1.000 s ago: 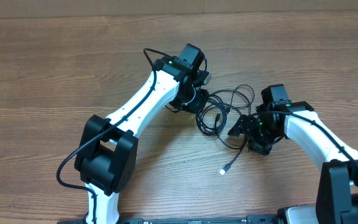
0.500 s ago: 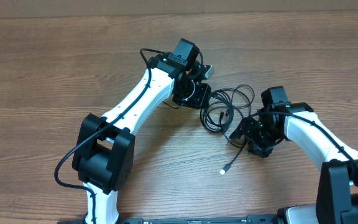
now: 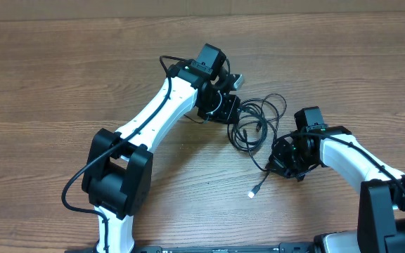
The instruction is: Untangle cables
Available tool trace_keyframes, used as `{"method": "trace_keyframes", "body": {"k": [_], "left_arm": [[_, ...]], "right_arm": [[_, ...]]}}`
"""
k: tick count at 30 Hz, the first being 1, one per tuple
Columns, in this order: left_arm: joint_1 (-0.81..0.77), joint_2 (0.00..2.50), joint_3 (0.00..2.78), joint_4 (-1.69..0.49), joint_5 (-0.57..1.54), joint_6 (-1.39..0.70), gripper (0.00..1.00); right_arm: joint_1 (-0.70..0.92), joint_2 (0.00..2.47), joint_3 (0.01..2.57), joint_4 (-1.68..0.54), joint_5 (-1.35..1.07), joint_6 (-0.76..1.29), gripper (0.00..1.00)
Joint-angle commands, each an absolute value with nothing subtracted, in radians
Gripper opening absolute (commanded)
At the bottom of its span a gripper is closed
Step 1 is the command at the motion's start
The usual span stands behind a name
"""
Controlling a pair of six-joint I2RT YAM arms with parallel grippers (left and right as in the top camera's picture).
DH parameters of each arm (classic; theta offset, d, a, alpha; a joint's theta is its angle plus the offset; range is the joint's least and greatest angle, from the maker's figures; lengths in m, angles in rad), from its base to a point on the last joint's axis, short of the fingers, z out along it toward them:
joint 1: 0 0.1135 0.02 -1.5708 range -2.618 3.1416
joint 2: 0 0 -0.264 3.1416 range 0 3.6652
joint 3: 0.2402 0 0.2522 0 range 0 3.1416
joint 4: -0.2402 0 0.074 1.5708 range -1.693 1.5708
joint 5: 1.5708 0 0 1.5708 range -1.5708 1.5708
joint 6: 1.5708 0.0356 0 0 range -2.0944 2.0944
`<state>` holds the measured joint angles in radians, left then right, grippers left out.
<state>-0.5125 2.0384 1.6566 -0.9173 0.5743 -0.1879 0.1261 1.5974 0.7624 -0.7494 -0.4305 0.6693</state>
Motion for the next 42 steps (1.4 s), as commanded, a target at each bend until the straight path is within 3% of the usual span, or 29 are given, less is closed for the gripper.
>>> {"method": "trace_keyframes", "body": {"k": [1,5,10,18,23,28,31,36,42], "left_arm": [[-0.500,2.021,1.660,-0.957,0.380,-0.206,0.04],[-0.459,2.021,1.660,-1.013,0.250,-0.233,0.04],[-0.386,2.021,1.660,-1.051,0.254,-0.232,0.04],[-0.326,2.021,1.660,-1.112,0.319,-0.127,0.04],[-0.328,2.021,1.660,-1.129,0.349,-0.066,0.04],[-0.327,2.021,1.660,-1.122,0.386,-0.063,0.04],[-0.328,2.021,1.660,-1.114,0.487,-0.020,0.04],[-0.339,2.021,1.660,-1.095,0.672,0.056,0.04],[-0.369,2.021,1.660,-1.087,0.682,0.060,0.04]], "right_arm": [[0.127,1.600,0.757,-0.759,-0.339,0.647,0.04],[0.097,1.600,0.757,-0.780,-0.161,0.667,0.04],[0.010,1.600,0.757,-0.754,-0.021,0.681,0.04],[-0.168,1.600,0.781,-0.558,-0.044,0.680,0.05],[-0.219,1.600,0.851,-0.518,-0.246,0.547,0.23],[-0.204,1.599,0.891,-0.529,-0.532,0.374,0.52],[-0.171,1.599,0.891,-0.532,-0.649,0.321,0.61],[-0.092,1.599,0.891,-0.530,-0.778,0.252,0.62],[0.012,1.599,0.891,-0.519,-0.780,0.253,0.57]]}}
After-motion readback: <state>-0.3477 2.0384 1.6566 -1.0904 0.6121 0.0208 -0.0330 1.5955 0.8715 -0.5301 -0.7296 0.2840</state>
